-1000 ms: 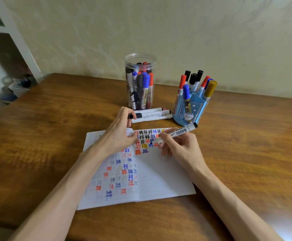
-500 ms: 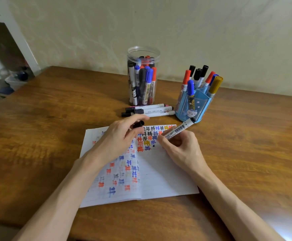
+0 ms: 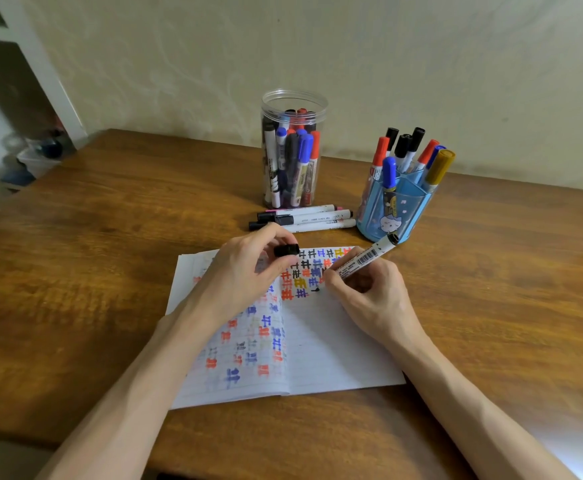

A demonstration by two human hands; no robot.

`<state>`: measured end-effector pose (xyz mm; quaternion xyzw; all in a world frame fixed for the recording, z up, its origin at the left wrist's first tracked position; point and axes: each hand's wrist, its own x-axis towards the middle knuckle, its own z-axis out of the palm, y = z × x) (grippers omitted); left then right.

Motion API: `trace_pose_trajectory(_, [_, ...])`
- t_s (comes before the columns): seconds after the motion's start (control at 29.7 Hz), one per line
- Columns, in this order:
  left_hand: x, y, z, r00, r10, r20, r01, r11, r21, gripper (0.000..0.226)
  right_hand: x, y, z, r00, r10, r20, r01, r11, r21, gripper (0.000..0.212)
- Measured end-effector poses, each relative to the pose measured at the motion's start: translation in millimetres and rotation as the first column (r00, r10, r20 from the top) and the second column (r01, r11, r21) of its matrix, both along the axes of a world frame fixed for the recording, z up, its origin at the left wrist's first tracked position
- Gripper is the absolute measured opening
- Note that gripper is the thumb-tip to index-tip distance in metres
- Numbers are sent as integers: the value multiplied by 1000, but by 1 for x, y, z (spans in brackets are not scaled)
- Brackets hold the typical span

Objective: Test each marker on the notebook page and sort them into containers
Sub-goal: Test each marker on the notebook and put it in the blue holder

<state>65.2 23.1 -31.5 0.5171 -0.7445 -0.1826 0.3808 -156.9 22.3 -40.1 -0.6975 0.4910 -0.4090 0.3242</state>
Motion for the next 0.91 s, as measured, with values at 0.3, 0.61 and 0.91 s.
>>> trace_pose_trajectory(0.3, [0,-1,-3,999,19,34,-18,1000,-21,26,1,2,0,999,46,-21,-46,999,4,12])
trace_pose_trajectory(0.61, [0,-1,-3,999,19,39,-17,999,-38,27,-1,-1,-2,999,17,33,-18,1000,13,13])
trace_pose_trajectory(0.91, [0,-3,-5,999,16,46,-13,998,-59,26,3,2,1,999,41,-28,-40,999,17,24])
